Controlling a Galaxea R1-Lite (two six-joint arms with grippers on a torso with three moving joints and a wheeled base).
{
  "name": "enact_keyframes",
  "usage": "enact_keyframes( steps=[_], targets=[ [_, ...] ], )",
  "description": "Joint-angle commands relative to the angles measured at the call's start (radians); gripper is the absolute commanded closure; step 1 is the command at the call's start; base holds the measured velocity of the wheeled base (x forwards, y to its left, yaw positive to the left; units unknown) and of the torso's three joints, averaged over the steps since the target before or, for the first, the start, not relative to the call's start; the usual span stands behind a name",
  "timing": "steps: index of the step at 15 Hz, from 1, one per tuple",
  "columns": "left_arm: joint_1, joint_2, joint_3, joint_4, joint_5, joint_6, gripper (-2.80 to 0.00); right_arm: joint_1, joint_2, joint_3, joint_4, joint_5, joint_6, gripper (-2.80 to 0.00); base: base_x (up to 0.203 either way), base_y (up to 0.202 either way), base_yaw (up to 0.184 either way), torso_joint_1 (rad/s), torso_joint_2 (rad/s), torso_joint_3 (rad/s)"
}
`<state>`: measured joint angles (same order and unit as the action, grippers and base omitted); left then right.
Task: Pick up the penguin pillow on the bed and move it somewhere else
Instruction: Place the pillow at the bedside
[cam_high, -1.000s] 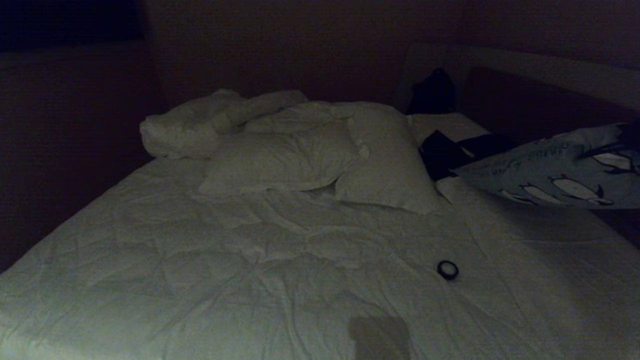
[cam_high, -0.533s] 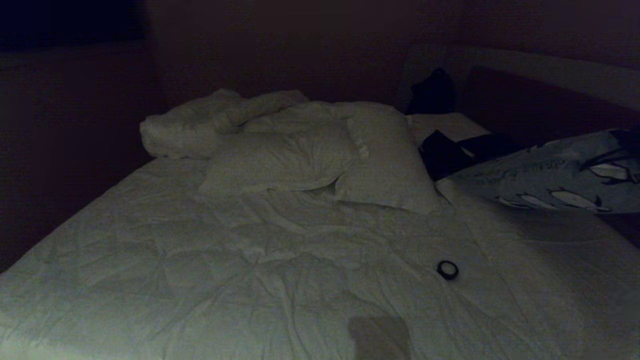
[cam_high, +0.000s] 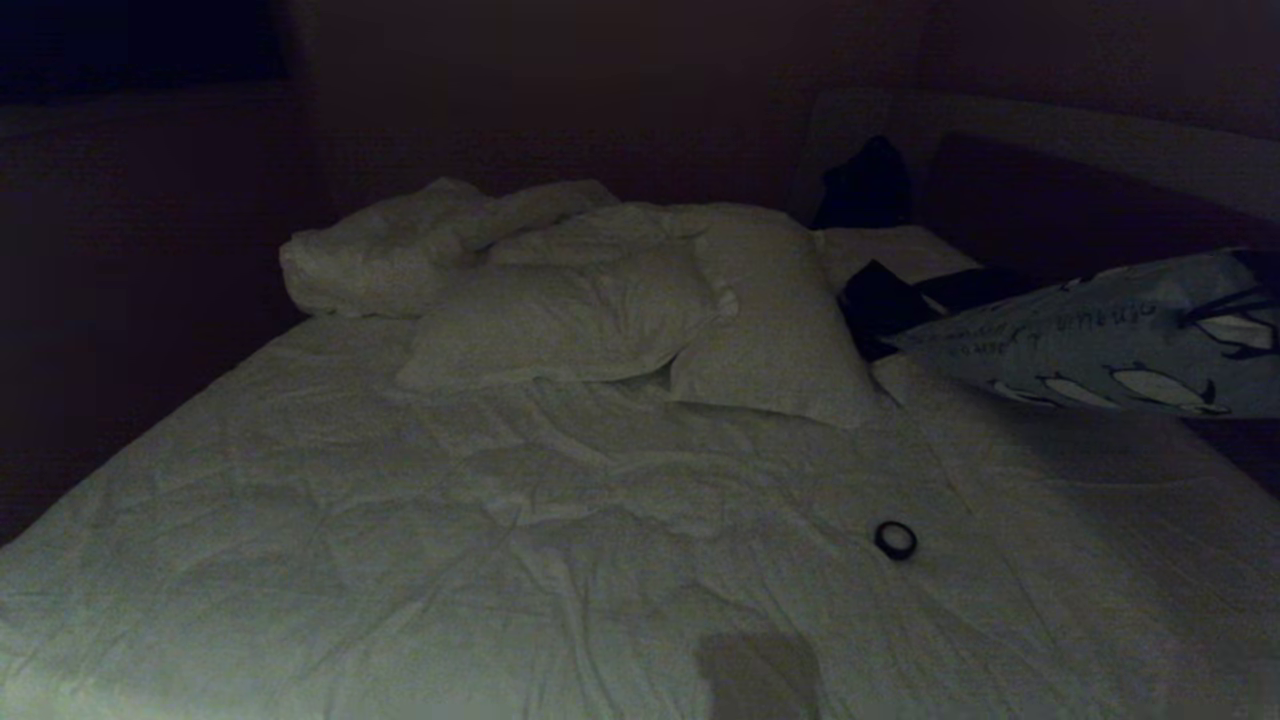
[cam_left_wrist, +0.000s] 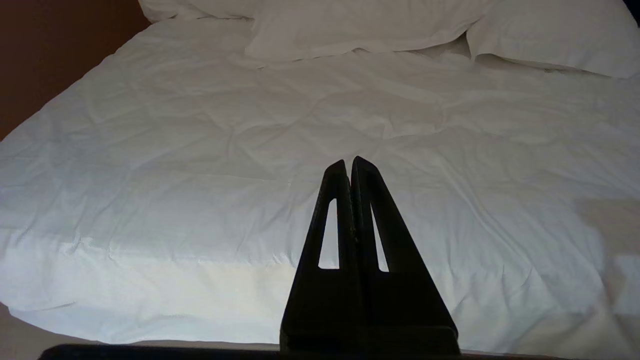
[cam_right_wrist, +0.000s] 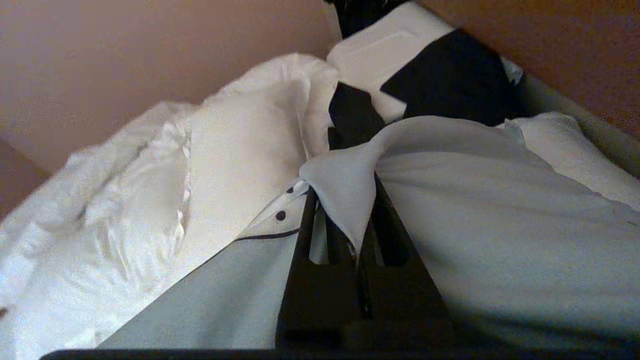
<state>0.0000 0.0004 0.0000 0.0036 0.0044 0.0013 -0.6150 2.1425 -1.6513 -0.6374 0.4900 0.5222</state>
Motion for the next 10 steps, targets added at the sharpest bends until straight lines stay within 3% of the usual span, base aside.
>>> enact_keyframes(
  steps=[1,10],
  targets=[
    [0.000,0.000,0.002,-0.001,0.000,0.000,0.00,-0.009,0.029,-0.029,0.000,0.002,0.013,0.00,0.000,0.000,0.000,0.000,0.00,0.000],
    [0.000,0.000,0.002,0.000,0.000,0.000,0.00,-0.047,0.127,-0.105,0.001,0.002,0.045,0.00,0.000,0.000,0.000,0.000,0.00,0.000]
  ],
)
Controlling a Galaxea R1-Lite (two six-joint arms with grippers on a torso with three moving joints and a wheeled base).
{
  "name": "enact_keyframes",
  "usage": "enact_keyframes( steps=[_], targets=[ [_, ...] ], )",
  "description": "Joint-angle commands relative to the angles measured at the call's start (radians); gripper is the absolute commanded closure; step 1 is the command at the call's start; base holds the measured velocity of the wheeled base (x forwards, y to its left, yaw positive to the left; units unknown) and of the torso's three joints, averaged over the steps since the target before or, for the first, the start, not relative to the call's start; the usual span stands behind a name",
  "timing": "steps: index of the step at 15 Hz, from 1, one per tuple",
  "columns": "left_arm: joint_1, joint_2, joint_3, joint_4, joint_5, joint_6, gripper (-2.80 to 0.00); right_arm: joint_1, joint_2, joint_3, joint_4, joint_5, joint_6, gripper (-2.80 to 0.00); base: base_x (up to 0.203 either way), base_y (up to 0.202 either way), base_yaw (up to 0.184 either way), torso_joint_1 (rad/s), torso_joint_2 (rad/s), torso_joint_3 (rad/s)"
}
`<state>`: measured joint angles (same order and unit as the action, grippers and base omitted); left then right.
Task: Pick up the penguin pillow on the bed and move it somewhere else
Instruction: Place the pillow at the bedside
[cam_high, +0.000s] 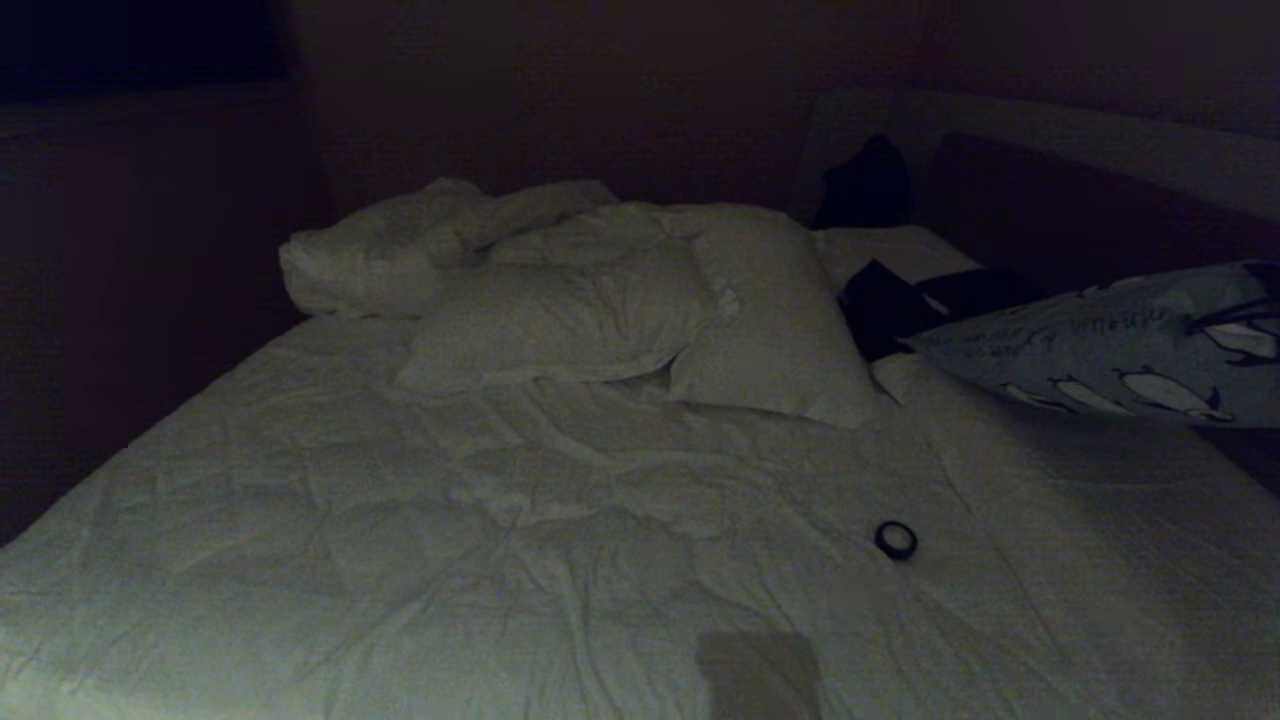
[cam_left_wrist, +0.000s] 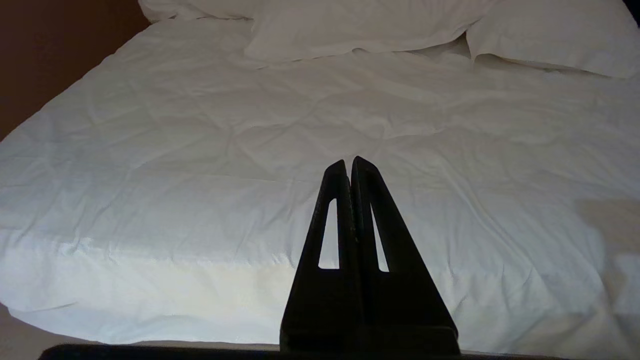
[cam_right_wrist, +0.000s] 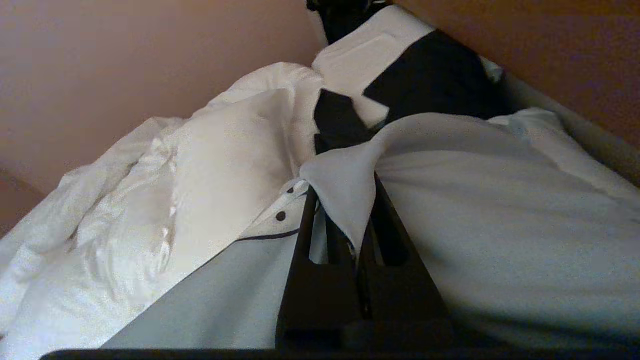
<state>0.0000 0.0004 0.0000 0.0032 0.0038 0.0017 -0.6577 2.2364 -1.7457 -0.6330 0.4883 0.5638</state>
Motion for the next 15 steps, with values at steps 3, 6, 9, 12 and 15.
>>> enact_keyframes(
  steps=[3,6,9,12,15],
  targets=[
    [-0.001,0.000,0.002,0.001,0.001,0.000,0.00,-0.005,0.087,-0.059,0.044,0.003,0.005,0.00,0.000,0.000,0.000,0.000,0.00,0.000],
    [0.000,0.000,0.002,0.000,0.001,-0.001,0.00,-0.005,0.100,-0.081,0.128,0.002,-0.028,0.00,0.000,0.000,0.000,0.000,0.00,0.000],
    [0.000,0.000,0.002,0.001,0.001,0.000,0.00,-0.005,0.096,-0.082,0.219,0.002,-0.147,0.00,0.000,0.000,0.000,0.000,0.00,0.000],
    [0.000,0.000,0.002,0.000,0.001,0.000,0.00,-0.019,0.056,-0.061,0.310,0.001,-0.282,0.00,0.000,0.000,0.000,0.000,0.00,0.000],
    [0.000,0.000,0.002,0.000,0.001,0.000,0.00,-0.026,0.017,-0.034,0.423,-0.006,-0.420,0.00,0.000,0.000,0.000,0.000,0.00,0.000]
  ],
)
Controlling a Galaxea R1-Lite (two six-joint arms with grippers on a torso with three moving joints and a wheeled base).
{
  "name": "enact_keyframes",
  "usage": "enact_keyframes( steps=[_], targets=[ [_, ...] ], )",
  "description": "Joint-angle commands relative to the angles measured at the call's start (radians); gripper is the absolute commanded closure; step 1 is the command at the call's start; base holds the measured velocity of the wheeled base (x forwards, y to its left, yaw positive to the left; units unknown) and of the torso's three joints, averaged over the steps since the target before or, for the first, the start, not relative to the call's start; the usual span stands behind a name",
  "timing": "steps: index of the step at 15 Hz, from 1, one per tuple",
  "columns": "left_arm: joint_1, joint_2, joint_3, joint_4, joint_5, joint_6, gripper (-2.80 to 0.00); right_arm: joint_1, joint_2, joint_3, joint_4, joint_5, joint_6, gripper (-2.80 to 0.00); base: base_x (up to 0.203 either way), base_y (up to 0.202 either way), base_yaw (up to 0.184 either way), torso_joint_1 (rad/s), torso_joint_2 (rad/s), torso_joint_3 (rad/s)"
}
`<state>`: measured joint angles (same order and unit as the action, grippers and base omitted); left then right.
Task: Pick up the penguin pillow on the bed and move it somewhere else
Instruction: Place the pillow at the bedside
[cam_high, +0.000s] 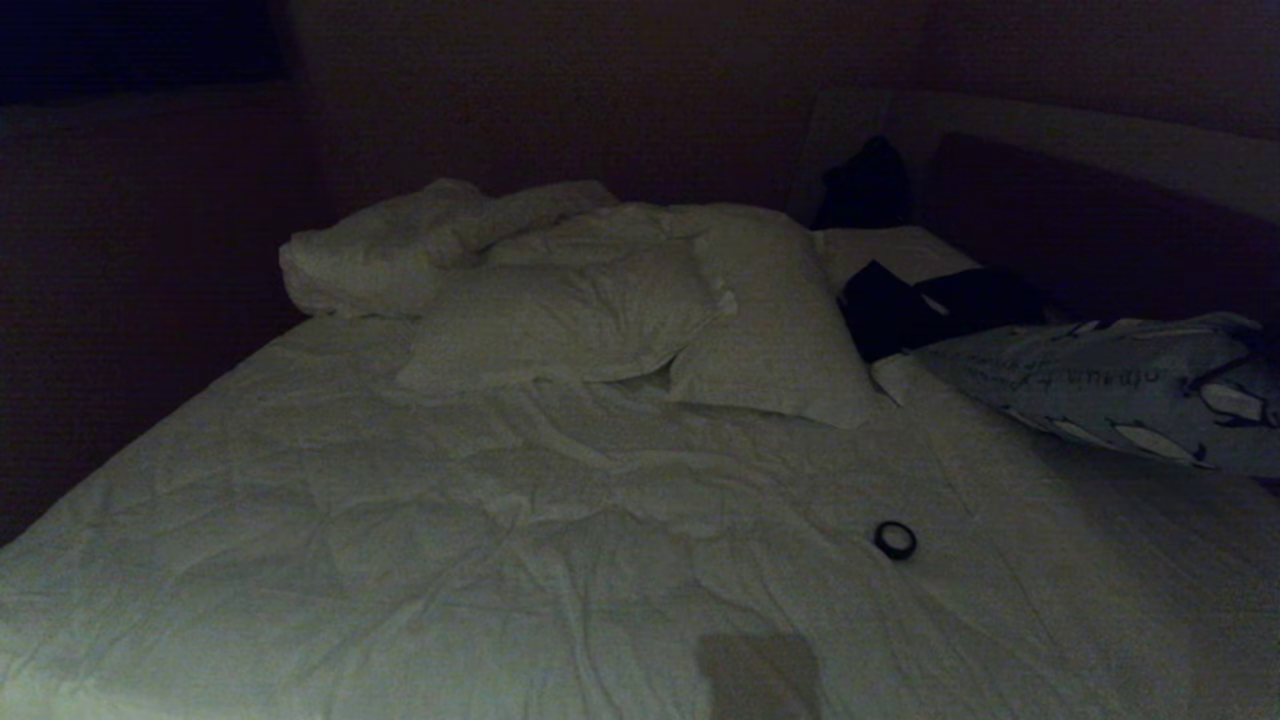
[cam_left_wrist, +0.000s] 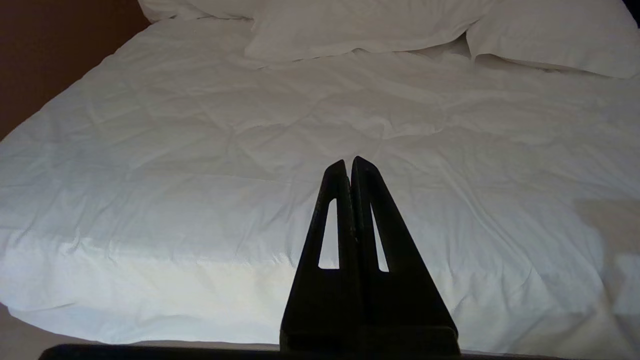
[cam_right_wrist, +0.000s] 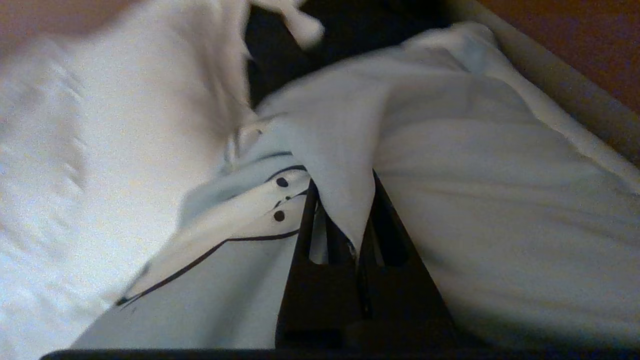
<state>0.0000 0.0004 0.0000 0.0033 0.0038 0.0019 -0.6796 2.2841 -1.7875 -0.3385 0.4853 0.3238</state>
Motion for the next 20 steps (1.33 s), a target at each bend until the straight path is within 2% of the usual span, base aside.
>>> enact_keyframes(
  steps=[1,6,9,11,13,20],
  targets=[
    [0.000,0.000,0.002,0.001,0.001,0.000,0.00,-0.013,-0.049,0.004,0.176,-0.010,-0.207,0.00,0.000,0.000,0.000,0.000,0.00,0.000],
    [0.000,0.000,0.002,0.001,0.001,-0.002,0.00,-0.056,-0.083,0.006,0.342,-0.035,-0.418,0.00,0.000,0.000,0.000,0.000,0.00,0.000],
    [0.000,0.000,0.002,0.000,0.001,0.000,0.00,-0.081,-0.105,0.065,0.348,-0.066,-0.550,0.00,0.000,0.000,0.000,0.000,0.00,0.000],
    [0.000,0.000,0.002,0.000,0.001,0.000,0.00,-0.092,-0.122,0.107,0.346,-0.068,-0.602,0.00,0.000,0.000,0.000,0.000,0.00,0.000],
    [0.000,0.000,0.002,0.001,0.001,0.000,0.00,-0.104,-0.121,0.137,0.343,-0.067,-0.703,0.00,0.000,0.000,0.000,0.000,0.00,0.000],
    [0.000,0.000,0.002,0.001,0.001,0.000,0.00,-0.118,-0.136,0.217,0.301,-0.054,-0.805,0.00,0.000,0.000,0.000,0.000,0.00,0.000]
  ],
)
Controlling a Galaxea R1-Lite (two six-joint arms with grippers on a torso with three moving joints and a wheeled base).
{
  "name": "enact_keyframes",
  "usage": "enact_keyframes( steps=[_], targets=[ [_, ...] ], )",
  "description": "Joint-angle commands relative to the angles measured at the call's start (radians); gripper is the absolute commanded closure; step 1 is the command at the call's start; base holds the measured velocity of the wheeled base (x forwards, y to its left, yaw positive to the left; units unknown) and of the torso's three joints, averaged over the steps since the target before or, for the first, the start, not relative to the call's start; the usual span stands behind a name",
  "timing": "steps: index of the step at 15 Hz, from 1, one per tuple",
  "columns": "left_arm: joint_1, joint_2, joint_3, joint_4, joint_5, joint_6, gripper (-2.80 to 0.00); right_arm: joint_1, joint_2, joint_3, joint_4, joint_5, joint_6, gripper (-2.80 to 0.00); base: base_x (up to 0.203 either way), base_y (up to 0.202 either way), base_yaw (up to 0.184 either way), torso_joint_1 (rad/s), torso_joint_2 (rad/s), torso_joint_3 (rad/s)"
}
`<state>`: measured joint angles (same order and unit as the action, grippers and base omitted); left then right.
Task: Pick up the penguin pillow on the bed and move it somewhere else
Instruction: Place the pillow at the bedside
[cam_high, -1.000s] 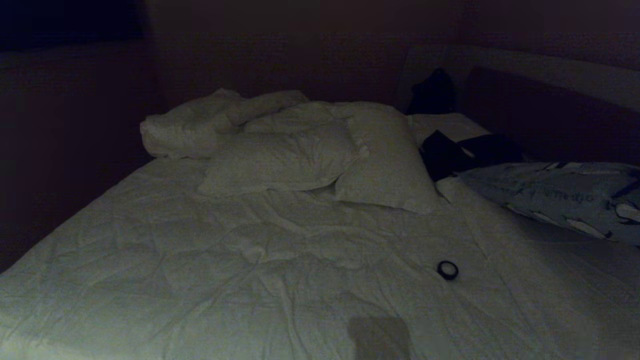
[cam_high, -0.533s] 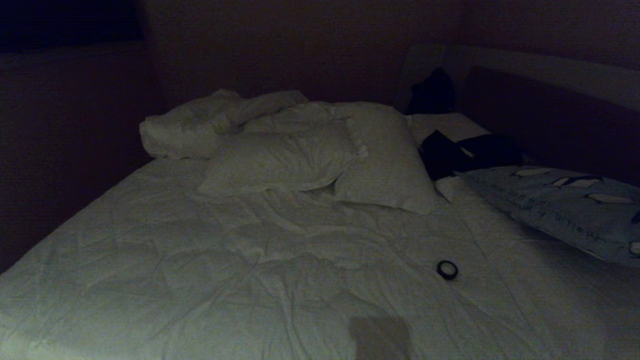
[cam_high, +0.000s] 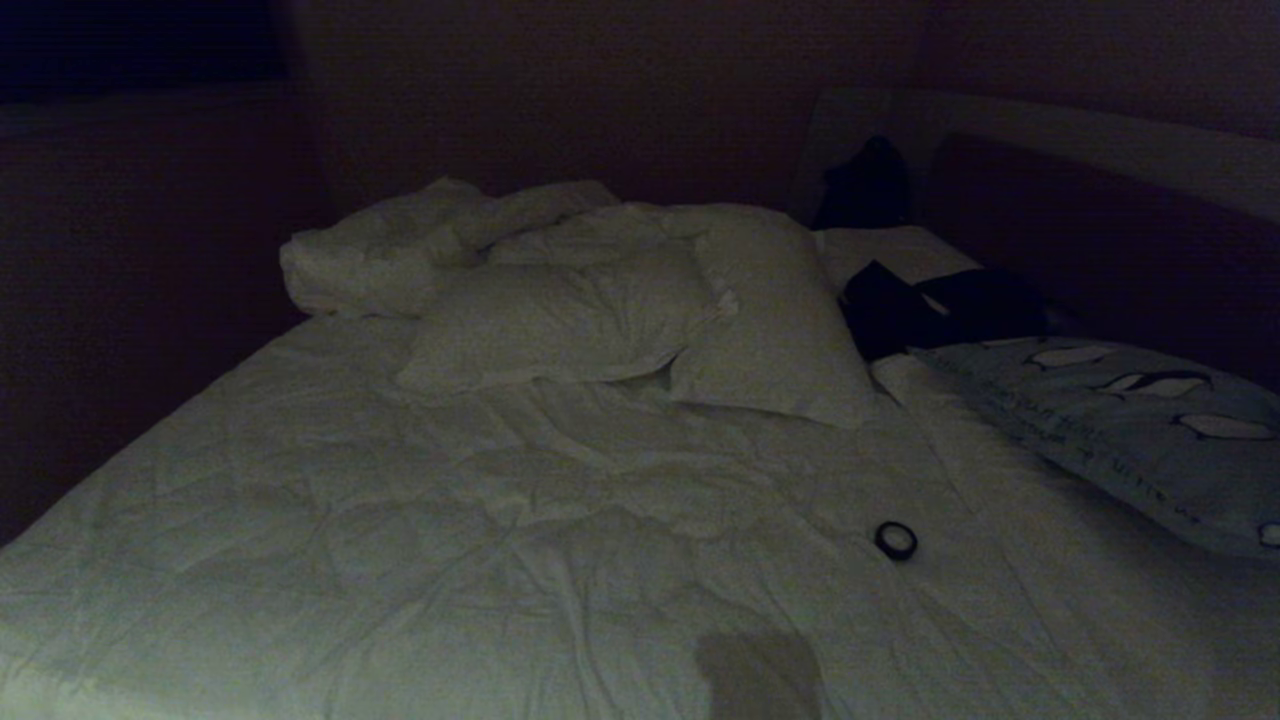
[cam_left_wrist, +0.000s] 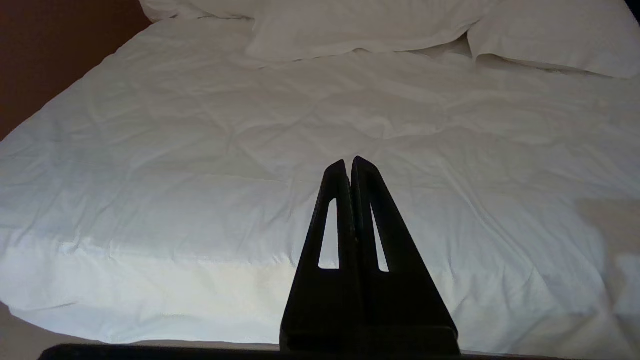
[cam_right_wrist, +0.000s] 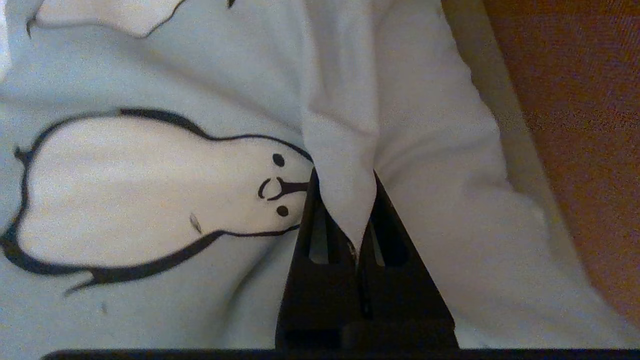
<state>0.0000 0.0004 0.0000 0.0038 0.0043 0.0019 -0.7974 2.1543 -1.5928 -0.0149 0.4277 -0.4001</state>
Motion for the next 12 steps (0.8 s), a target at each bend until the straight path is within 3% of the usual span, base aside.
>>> enact_keyframes(
  steps=[1,3,4,9,12],
  targets=[
    [0.000,0.000,0.002,0.000,0.000,0.000,0.00,0.000,-0.009,0.044,-0.048,0.003,-0.103,0.00,0.000,0.000,0.000,0.000,0.00,0.000],
    [0.000,0.000,0.002,-0.001,0.000,0.000,0.00,0.000,-0.010,0.079,-0.100,0.012,-0.133,0.00,0.000,0.000,0.000,0.000,0.00,0.000],
    [0.000,0.000,0.002,-0.001,0.000,0.000,0.00,0.000,-0.010,0.088,-0.117,0.017,-0.137,-2.80,0.000,0.000,0.000,0.000,0.00,0.000],
    [0.000,0.000,0.002,-0.001,0.000,0.000,0.00,0.001,-0.023,0.107,-0.124,0.020,-0.166,-2.80,0.000,0.000,0.000,0.000,0.00,0.000],
    [0.000,0.000,0.002,0.000,0.000,0.000,0.00,0.001,-0.094,0.114,-0.122,0.072,-0.115,-2.80,0.000,0.000,0.000,0.000,0.00,0.000]
  ],
)
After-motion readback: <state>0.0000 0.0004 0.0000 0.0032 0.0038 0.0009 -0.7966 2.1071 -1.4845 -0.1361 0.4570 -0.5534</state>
